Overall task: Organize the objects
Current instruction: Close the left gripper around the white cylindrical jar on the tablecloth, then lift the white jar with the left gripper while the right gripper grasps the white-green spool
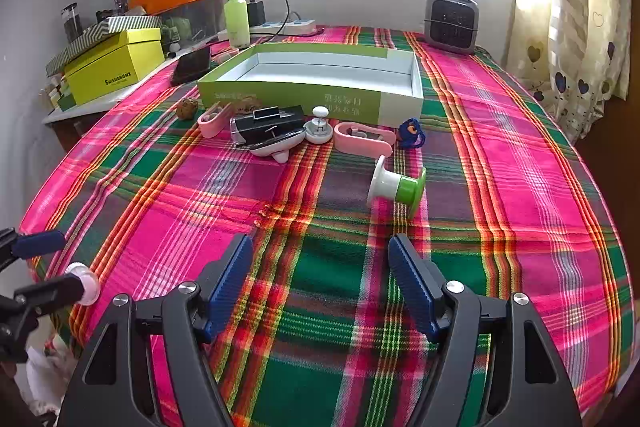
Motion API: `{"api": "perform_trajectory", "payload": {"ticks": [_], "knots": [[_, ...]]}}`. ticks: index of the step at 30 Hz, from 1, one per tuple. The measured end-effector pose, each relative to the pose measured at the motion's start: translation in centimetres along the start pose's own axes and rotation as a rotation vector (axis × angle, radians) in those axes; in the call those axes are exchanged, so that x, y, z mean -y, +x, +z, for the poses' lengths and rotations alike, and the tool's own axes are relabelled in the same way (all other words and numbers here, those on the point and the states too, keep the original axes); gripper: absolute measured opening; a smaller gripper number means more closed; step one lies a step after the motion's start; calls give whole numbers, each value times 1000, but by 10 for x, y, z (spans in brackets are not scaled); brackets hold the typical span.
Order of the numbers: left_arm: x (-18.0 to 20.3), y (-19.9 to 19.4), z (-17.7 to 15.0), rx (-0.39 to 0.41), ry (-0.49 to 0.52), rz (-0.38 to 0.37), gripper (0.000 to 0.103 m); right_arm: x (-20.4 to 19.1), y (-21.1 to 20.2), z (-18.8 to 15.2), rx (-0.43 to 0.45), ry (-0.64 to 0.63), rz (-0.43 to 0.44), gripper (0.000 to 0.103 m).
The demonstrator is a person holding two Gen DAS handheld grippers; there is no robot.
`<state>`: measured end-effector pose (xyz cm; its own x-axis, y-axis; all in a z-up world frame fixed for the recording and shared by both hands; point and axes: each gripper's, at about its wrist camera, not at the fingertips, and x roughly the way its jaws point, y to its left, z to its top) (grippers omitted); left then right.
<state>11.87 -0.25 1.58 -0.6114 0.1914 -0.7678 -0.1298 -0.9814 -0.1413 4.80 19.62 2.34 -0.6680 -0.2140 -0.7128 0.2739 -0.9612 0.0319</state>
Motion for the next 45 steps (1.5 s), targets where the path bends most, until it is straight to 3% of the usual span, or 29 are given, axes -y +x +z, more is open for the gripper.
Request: {"api": "perform_trajectory", "payload": {"ticks": [6,13,26,45], "knots": [[3,6,-7,-5,-16,3,69,0,-6,-5,9,-2,-10,71],[4,8,-9,-7,-19,17,47,0,-9,-11,10,5,-15,71],[3,12,-3,2,-26,38,18,7,-9,-11,3,20,-34,71],[18,41,28,12,0,31,17,28,-4,-4,11,49,-39,71]]}}
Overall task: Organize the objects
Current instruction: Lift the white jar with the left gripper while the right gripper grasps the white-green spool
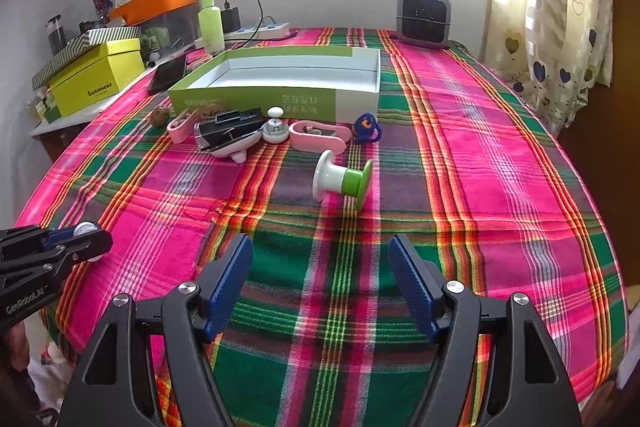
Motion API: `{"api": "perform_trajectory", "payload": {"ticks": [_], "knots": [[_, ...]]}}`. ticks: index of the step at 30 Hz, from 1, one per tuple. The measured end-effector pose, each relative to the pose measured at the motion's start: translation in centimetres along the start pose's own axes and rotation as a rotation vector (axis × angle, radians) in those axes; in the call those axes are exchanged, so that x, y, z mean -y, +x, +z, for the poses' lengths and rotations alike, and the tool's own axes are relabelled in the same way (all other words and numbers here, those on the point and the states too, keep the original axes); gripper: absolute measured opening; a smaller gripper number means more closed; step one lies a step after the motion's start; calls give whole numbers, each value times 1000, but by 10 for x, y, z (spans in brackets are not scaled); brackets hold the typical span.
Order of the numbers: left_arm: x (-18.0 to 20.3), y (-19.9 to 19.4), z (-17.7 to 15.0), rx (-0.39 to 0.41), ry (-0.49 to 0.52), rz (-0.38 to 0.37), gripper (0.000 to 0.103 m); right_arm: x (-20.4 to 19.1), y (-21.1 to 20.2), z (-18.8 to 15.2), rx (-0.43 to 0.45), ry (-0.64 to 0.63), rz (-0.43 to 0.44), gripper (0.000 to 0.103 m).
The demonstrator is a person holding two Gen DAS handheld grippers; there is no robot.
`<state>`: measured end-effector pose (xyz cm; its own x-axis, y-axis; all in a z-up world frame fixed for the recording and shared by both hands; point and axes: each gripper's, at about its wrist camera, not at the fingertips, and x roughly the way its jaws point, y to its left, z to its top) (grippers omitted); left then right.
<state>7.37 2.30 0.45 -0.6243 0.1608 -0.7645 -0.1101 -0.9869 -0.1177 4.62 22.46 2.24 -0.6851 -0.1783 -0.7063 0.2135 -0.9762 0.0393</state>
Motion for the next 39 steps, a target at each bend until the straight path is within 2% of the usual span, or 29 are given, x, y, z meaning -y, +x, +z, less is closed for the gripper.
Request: {"api": "perform_trajectory", "payload": {"ticks": [9,19,23,31,39], "knots": [[10,23,26,5,10,-10,17,18,10,14,3,49,-5,71],[15,46,50,4,0,-20,17,19,28,29,-15,81,-6,70],[15,51,57,4,-5,-22,17,22,34,30,-33,113,-2,61],[16,57,64,3,-2,-23,17,25,39,31,-47,133,-22,50],[17,61,69,-2,5,-29,17,20,40,34,-52,124,-5,36]]}}
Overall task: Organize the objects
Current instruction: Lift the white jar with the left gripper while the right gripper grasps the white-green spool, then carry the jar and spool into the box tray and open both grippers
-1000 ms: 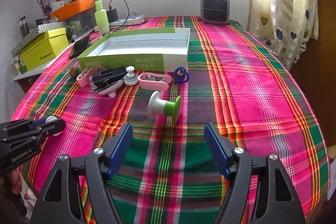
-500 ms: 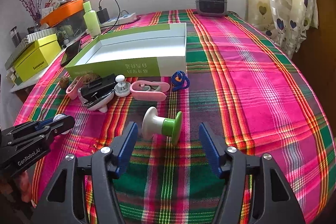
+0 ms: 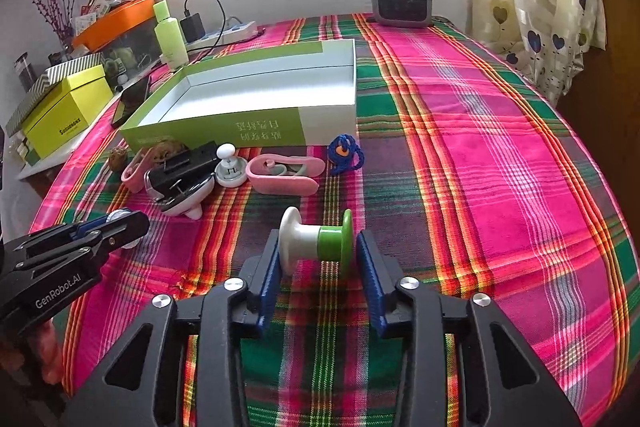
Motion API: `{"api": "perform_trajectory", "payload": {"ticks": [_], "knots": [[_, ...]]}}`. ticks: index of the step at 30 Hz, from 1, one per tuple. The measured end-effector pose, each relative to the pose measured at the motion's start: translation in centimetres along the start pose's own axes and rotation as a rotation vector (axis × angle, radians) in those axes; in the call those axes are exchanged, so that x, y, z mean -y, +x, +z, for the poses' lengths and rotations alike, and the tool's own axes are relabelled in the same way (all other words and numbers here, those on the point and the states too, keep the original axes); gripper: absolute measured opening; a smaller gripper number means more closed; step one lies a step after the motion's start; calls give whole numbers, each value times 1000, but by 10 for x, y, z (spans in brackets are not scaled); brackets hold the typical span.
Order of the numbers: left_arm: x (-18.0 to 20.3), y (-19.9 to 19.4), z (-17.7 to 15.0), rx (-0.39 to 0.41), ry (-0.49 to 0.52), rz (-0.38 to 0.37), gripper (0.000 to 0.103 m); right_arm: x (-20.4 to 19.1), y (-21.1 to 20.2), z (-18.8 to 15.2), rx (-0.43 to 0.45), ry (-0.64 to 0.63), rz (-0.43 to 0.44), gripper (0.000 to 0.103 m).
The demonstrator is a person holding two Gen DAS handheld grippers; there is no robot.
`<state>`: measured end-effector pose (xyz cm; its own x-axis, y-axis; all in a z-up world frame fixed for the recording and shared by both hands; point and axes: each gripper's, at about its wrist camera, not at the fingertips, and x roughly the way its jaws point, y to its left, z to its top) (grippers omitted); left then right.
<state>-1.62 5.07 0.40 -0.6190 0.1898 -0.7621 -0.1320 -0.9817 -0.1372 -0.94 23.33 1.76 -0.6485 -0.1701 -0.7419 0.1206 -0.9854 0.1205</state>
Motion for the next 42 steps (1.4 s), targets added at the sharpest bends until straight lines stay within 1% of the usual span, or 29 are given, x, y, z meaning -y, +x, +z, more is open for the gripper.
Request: {"api": "perform_trajectory", "payload": {"ticks": [2,6,18,32,42], "knots": [[1,0,0,-1,2,-4,17,-3,1,0,1,-9,-6,36],[1,0,1,-1,6,-4,17,-6,0,1,7,-10,8,34],[3,0,2,-6,10,-16,17,-17,-3,6,31,-42,39,34],[1,-16,14,39,14,-23,17,-29,-9,17,55,-74,75,34],[-3,-20,33,68,16,-15,17,-35,-6,33,71,-79,86,34]]}}
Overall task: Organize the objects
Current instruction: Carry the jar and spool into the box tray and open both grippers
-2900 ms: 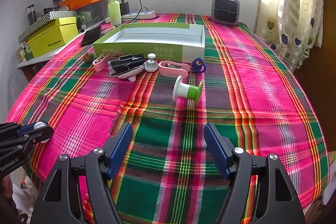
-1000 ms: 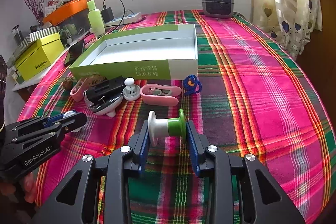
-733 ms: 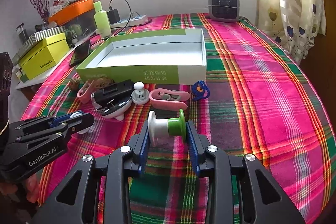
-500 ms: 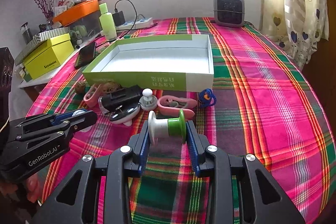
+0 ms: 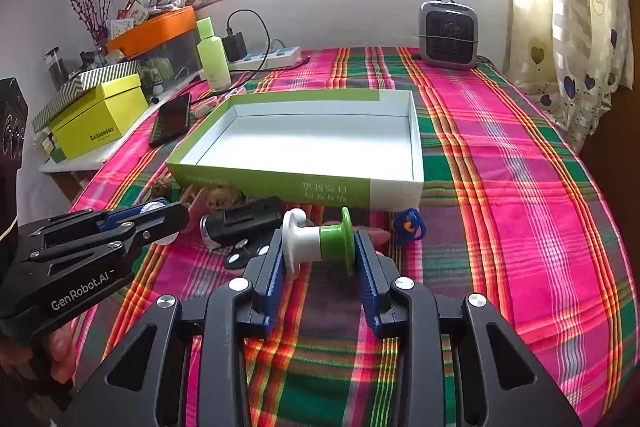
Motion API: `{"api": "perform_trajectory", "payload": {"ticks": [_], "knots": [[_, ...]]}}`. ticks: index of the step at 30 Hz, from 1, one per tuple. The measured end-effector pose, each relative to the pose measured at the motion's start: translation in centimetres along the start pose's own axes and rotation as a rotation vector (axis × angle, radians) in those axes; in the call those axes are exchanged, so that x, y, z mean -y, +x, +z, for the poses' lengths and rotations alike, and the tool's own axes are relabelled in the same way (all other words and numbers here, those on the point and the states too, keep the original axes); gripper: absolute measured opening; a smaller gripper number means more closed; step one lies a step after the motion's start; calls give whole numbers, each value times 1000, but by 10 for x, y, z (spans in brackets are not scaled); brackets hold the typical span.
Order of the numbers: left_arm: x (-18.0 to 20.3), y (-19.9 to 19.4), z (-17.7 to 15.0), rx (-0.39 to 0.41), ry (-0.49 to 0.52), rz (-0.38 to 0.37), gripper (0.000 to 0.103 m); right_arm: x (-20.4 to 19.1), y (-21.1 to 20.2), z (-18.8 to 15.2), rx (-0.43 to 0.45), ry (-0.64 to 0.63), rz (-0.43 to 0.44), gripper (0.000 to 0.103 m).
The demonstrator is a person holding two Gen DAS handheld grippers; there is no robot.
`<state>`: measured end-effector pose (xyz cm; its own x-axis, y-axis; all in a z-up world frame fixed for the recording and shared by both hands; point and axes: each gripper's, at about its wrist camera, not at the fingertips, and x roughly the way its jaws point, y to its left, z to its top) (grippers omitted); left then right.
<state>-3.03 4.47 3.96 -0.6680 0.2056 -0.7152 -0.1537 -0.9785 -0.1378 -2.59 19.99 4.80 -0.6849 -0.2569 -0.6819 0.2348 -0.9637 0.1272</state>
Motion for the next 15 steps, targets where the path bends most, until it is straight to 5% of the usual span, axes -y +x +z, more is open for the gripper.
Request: {"api": "perform_trajectory", "payload": {"ticks": [15], "knots": [[-10,17,36,22,-6,21,17,0,20,40,14,-18,9,34]]}}
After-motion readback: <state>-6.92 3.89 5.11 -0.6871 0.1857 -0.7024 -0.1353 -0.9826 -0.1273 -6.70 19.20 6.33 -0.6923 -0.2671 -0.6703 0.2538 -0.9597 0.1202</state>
